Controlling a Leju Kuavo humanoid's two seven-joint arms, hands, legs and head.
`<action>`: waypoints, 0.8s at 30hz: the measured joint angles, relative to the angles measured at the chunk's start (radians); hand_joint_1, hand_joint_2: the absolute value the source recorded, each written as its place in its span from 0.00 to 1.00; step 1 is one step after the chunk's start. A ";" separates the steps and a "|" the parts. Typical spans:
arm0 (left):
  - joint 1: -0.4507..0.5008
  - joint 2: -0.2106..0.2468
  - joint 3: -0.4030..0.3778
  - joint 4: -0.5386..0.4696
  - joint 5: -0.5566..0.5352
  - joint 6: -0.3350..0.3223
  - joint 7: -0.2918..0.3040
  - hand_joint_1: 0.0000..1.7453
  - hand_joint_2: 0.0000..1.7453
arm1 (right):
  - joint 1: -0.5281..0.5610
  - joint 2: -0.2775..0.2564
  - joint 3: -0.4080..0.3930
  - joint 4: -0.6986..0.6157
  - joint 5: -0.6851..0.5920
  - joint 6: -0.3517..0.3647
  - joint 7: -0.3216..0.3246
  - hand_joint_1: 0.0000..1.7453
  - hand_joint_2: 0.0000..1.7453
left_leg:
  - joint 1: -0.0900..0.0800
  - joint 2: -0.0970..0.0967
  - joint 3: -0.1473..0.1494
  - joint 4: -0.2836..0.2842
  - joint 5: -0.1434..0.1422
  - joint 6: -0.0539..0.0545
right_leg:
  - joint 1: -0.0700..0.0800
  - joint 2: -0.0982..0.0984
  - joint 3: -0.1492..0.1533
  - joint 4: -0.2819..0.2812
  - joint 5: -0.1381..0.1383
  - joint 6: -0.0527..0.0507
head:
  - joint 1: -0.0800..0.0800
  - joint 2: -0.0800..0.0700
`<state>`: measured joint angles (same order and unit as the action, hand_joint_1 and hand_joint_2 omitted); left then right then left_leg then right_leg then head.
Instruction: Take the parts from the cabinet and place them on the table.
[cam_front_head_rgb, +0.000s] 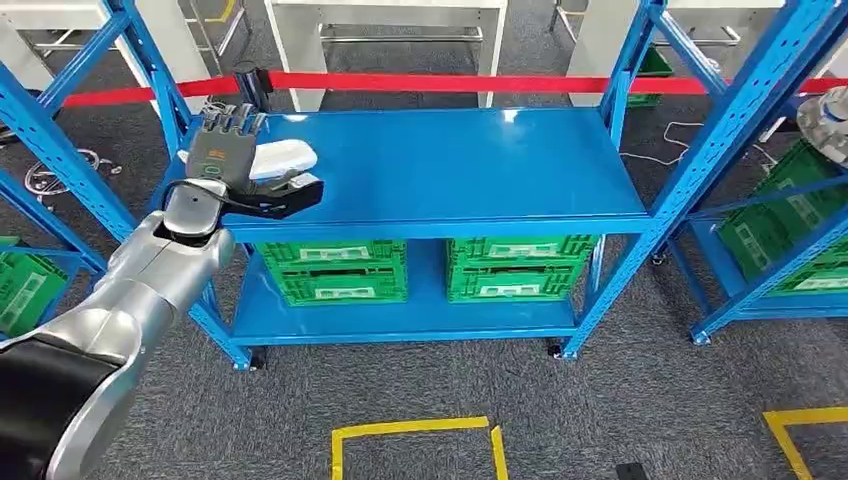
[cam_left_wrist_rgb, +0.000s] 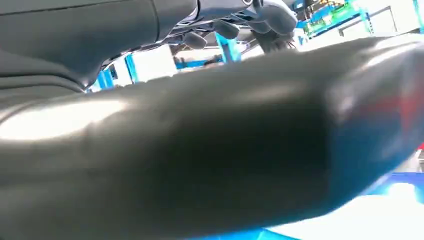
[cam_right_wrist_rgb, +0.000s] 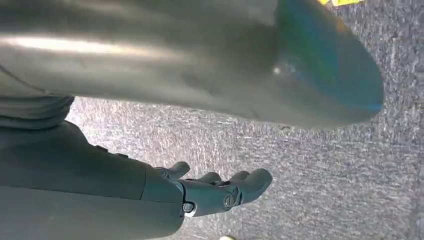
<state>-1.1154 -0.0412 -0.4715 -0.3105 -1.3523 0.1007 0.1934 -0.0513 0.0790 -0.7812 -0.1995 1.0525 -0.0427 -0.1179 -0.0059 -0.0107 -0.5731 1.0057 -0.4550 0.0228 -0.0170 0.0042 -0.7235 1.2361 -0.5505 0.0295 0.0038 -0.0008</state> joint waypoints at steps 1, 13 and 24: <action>-0.001 0.000 0.001 0.000 0.000 0.000 0.000 0.00 0.00 | 0.000 0.000 -0.001 0.000 0.002 0.000 0.000 0.00 0.00 | 0.000 0.001 0.009 0.003 -0.010 -0.003 | 0.000 -0.001 0.029 -0.090 0.062 -0.005 | 0.000 0.000; 0.005 0.010 0.016 0.007 0.000 -0.006 0.003 0.00 0.00 | -0.001 0.000 -0.006 0.000 0.004 0.000 -0.003 0.00 0.00 | 0.007 0.005 -0.168 0.317 -0.141 -0.063 | 0.001 0.001 0.129 -0.213 0.087 -0.061 | -0.002 0.000; 0.000 0.023 0.026 0.007 0.000 -0.040 0.023 0.00 0.00 | -0.003 0.003 -0.006 0.000 0.011 0.003 0.000 0.00 0.00 | 0.005 0.006 -0.028 -0.014 0.044 -0.008 | 0.002 0.000 0.180 -0.157 0.037 -0.015 | 0.000 0.000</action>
<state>-1.1151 -0.0179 -0.4452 -0.3033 -1.3519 0.0603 0.2167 -0.0547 0.0816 -0.7874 -0.1995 1.0636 -0.0401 -0.1183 -0.0013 -0.0049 -0.6007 0.9918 -0.4112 0.0143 -0.0147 0.0040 -0.5437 1.0792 -0.5130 0.0140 0.0034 -0.0008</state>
